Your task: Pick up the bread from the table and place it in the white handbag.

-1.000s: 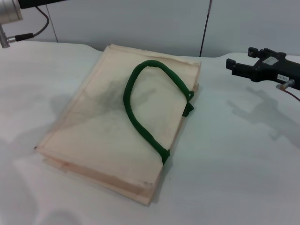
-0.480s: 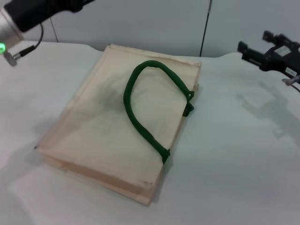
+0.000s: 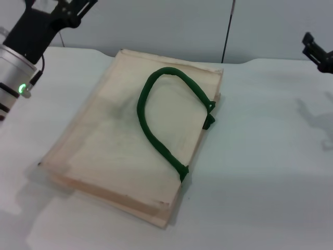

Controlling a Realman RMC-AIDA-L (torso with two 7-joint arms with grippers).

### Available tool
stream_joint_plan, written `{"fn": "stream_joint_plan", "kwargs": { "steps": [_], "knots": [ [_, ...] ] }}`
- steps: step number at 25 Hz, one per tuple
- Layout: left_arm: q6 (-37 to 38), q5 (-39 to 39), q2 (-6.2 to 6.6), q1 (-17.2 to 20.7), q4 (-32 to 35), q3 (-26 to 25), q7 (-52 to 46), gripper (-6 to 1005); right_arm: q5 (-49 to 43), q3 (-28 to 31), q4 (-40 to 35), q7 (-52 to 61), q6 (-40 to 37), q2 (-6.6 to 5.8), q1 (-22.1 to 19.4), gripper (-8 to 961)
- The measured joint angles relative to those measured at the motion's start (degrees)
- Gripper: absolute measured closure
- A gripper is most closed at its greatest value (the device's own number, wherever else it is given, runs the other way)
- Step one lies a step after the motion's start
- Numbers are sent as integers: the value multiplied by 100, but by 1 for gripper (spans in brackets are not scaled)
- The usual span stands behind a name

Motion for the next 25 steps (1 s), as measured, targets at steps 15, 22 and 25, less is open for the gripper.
{"fn": "stream_joint_plan", "kwargs": {
  "steps": [15, 22, 25],
  "knots": [
    [-595, -701, 22, 192, 790, -214, 261, 171, 608, 1, 232, -245, 323, 6, -84, 60],
    [-615, -682, 23, 154, 780, -177, 261, 171, 619, 1, 233, -244, 326, 6, -91, 60],
    [-676, -682, 27, 129, 791, -172, 261, 171, 622, 1, 251, -243, 326, 6, -92, 60]
  ]
}}
